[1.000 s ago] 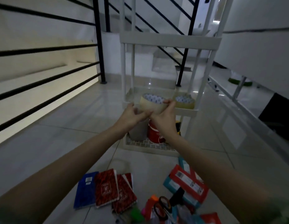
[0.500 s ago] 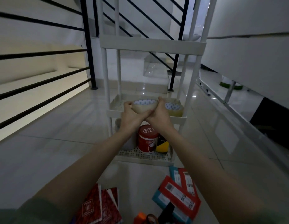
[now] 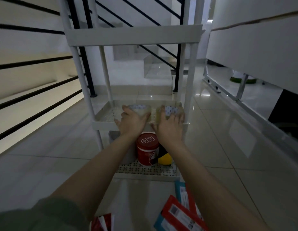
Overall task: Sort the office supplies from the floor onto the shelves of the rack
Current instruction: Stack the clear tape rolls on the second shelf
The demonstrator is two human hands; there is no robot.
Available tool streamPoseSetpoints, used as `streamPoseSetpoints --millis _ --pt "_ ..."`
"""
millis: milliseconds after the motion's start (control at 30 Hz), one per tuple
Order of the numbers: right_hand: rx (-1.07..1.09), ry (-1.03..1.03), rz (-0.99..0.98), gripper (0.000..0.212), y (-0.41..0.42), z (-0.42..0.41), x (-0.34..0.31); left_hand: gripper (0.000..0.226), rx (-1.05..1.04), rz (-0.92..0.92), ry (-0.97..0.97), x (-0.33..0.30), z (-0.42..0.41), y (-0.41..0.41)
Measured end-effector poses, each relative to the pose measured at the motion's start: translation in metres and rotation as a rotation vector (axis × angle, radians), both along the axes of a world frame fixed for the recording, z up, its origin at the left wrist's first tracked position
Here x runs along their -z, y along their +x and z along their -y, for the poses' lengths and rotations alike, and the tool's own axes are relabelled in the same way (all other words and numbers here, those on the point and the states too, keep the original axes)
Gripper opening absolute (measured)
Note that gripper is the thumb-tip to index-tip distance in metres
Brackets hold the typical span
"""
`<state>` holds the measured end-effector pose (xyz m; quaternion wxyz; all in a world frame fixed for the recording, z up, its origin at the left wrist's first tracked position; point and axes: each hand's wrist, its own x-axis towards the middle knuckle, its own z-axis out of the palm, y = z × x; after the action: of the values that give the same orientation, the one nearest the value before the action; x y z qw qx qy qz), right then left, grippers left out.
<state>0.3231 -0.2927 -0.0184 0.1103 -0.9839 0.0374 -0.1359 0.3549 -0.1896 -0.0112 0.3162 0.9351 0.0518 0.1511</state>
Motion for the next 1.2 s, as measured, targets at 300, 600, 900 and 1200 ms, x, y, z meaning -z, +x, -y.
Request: streamPoseSetpoints --millis 300,600,900,1200 --pt "0.002 -0.061 -0.171 0.067 -0.002 -0.011 0.007 0.080 0.057 -0.416 0.437 -0.003 0.001 0.013" --pt "-0.102 -0.133 -0.270 0.070 -0.030 -0.018 -0.006 0.089 0.111 -0.372 0.602 -0.006 -0.008 -0.029" --pt "-0.546 -0.307 -0.635 0.066 -0.137 -0.040 0.017 0.071 0.739 -0.709 1.131 0.018 -0.116 -0.195" --pt "-0.734 -0.521 -1.032 0.059 -0.201 -0.079 0.113 0.072 0.870 -1.075 1.036 0.133 -0.201 -0.246"
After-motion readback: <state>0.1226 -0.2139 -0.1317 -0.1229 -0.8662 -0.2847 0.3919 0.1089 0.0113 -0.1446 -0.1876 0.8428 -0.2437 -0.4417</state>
